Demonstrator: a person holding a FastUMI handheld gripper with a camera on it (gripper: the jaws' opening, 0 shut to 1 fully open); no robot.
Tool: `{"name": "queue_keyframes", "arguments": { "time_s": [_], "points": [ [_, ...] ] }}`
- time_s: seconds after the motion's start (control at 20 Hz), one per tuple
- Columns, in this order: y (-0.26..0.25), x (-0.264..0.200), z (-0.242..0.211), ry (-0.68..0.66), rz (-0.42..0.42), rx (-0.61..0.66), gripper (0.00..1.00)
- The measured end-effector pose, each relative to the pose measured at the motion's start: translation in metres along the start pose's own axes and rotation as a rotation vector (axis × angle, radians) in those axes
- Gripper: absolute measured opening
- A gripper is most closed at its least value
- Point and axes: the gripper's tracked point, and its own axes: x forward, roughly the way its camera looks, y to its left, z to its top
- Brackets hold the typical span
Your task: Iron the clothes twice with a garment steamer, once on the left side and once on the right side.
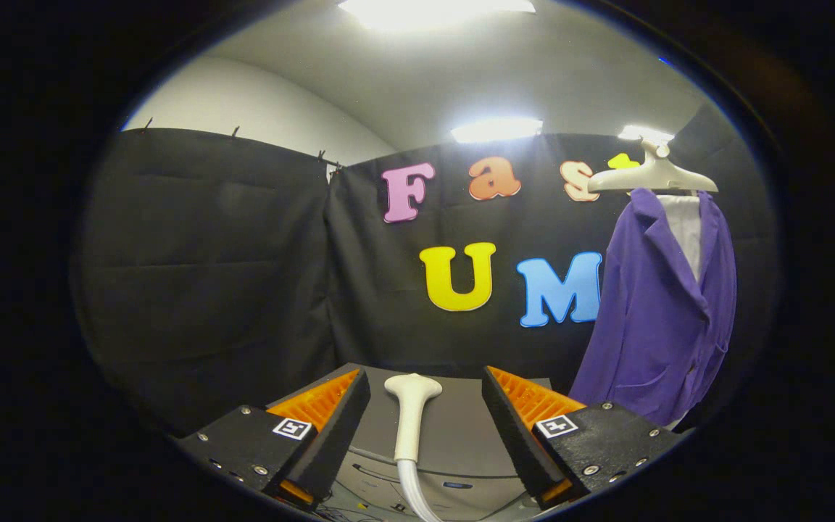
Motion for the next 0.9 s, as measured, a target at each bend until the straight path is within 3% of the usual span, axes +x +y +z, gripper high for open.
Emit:
{"name": "queue_keyframes", "arguments": {
  "time_s": [0.45, 0.7, 0.9],
  "points": [
    [0.037, 0.123, -0.094, 0.287, -0.088, 0.048, 0.96],
    [0.047, 0.154, -0.133, 0.409, -0.076, 0.042, 0.95],
    [0.038, 0.151, -0.145, 0.463, -0.089, 0.042, 0.97]
  ]
}}
